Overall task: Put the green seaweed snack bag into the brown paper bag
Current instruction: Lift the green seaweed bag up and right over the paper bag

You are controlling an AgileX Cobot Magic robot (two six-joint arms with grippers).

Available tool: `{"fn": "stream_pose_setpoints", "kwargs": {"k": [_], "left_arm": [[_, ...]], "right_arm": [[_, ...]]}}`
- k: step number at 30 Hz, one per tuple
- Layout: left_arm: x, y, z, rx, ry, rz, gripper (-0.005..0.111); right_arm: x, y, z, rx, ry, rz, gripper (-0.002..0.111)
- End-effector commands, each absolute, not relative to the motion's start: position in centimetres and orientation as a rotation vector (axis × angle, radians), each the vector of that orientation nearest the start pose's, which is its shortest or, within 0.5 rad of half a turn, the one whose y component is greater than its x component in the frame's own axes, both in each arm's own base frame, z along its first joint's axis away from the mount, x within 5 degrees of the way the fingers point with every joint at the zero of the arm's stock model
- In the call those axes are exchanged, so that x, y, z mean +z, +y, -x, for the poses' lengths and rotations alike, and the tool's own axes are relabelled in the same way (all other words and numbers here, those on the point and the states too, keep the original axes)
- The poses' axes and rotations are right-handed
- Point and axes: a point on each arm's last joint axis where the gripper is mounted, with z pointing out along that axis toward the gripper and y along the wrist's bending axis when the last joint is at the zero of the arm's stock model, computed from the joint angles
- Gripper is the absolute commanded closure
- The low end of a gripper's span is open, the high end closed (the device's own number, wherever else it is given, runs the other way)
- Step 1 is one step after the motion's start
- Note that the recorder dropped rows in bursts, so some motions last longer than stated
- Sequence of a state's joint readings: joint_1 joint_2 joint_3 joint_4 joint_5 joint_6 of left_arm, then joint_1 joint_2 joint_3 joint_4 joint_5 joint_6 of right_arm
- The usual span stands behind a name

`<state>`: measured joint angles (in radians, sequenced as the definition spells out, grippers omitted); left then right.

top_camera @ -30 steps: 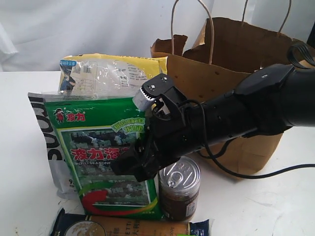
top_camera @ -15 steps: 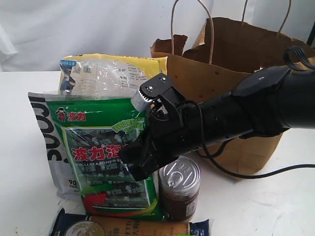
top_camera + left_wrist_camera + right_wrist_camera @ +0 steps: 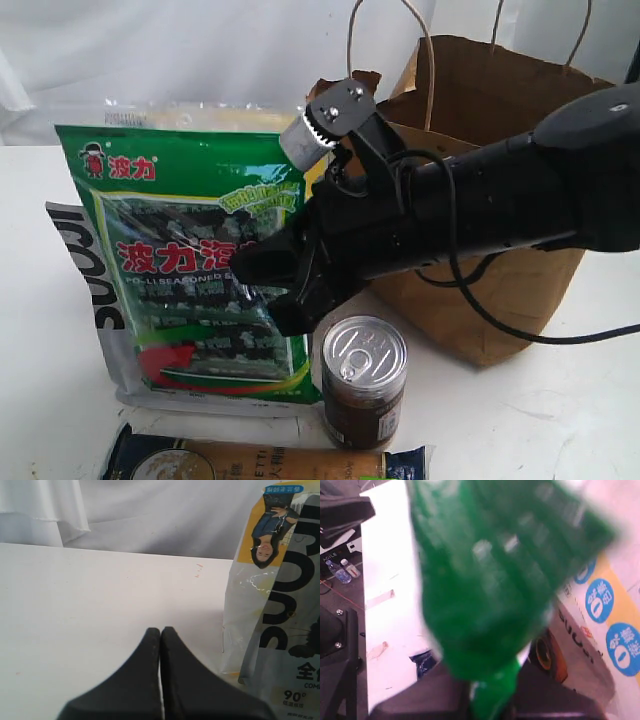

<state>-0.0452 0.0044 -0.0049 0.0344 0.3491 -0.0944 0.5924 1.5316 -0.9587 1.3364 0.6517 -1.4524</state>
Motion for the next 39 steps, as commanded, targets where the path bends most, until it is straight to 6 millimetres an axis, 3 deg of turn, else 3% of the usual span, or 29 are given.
{"fn": "stream_pose_setpoints", "kwargs": {"k": [1,11,17,32,39], "left_arm": [[18.3,-0.2,-5.4,-0.068,1.824,0.018,0.107],[18.3,-0.2,-5.4,-0.068,1.824,0.018,0.107],[18.3,-0.2,-5.4,-0.068,1.824,0.018,0.107],[18.3,-0.2,-5.4,-0.068,1.824,0.018,0.107],[18.3,-0.2,-5.4,-0.068,1.824,0.018,0.107]], "right_arm": [[29.3,21.7,-22.0,0.955,1.822,1.15,0.108],[35.5,18.8,-20.7,0.803,1.676,0.988,0.108],[38.5,16.9,-19.4,0.752,1.741,0.972,0.108],[42.4,12.3,-15.5,0.496,1.826,0.904,0.108],[44.9,8.8,-13.4,0.266,1.869,0.792,0.108]]}}
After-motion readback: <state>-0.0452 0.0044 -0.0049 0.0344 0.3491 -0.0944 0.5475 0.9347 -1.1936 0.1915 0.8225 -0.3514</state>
